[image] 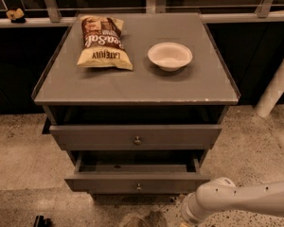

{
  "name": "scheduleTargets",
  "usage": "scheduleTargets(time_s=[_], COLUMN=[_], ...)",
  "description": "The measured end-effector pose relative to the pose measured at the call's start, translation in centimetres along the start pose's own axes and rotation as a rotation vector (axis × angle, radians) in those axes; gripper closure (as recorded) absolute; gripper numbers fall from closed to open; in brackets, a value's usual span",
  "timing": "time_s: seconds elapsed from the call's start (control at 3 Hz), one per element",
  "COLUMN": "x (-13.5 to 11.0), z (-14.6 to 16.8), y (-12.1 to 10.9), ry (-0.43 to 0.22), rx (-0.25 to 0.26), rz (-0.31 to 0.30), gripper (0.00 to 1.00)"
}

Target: Close middle drawer

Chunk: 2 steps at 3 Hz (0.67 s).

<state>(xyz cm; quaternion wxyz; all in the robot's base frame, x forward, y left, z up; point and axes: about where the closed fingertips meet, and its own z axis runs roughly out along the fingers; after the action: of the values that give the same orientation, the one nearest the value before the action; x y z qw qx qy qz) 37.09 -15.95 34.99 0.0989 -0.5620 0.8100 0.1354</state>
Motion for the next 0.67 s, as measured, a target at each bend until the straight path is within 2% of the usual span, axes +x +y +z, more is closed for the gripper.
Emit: scheduleTargets(time_s=[0.33,0.67], x=[0.4,-0.3], z=[0.8,2.6], y=[-1.3,-4.4], ry=[-0.016,-0.041], rx=[0.001,0.005], rz=[0.02,0.028], gripper=[0.0,0.0])
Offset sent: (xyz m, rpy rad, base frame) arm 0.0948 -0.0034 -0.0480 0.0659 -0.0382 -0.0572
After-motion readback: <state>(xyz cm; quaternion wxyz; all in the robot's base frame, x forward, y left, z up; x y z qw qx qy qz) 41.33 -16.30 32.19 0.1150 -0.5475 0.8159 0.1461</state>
